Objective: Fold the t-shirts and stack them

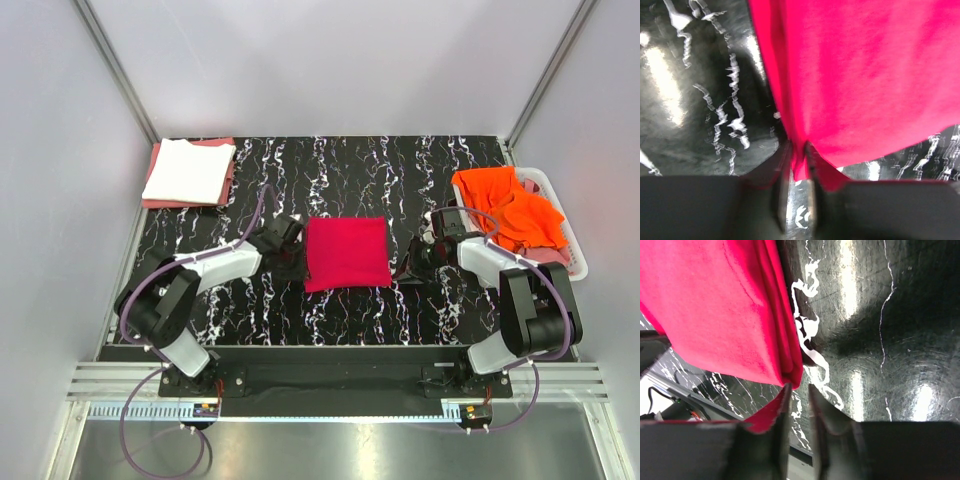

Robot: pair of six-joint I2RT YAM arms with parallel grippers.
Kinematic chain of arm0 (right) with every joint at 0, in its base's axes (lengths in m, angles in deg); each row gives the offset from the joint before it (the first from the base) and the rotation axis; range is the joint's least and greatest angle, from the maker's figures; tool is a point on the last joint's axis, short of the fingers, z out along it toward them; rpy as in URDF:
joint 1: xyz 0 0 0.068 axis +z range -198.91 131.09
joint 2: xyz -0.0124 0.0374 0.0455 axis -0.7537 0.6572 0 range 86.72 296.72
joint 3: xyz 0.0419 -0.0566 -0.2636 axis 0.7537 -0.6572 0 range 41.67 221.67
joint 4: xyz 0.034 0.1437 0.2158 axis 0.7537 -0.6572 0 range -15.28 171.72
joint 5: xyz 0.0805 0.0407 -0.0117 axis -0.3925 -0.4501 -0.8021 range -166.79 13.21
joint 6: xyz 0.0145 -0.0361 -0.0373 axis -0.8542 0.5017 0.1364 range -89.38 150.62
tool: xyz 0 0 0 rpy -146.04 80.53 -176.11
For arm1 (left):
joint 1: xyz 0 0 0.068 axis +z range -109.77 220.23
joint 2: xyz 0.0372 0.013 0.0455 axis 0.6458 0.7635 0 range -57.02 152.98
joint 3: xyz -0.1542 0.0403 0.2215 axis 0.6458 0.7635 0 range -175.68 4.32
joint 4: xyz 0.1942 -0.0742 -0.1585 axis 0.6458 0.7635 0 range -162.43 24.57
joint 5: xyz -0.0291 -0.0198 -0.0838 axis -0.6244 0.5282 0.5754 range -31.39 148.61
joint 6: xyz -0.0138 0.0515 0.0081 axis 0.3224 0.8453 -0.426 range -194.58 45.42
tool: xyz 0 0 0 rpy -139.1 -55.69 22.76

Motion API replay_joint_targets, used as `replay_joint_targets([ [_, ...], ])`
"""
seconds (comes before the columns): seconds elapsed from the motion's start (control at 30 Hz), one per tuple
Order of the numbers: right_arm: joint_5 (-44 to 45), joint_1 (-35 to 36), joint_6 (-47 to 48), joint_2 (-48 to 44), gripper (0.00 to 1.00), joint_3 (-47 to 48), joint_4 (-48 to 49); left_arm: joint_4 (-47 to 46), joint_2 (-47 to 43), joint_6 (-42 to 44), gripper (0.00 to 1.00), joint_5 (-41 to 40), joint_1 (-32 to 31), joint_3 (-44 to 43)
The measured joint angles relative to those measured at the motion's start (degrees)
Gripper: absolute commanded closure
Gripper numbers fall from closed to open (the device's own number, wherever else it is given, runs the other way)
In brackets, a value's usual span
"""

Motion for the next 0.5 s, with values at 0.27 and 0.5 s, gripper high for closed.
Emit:
replay_joint_targets([
  [0.27,0.7,0.0,-0.9,-4.8,0.79,1.4,-4.5,8.2,-0.8,1.9,0.57,-3.0,0.0,-5.4],
  [0.5,-4.0,0.0,-1.1,-4.4,0.91,9.2,-3.5,4.8,-1.6,3.5,0.58,2.0,-1.1,-13.0],
])
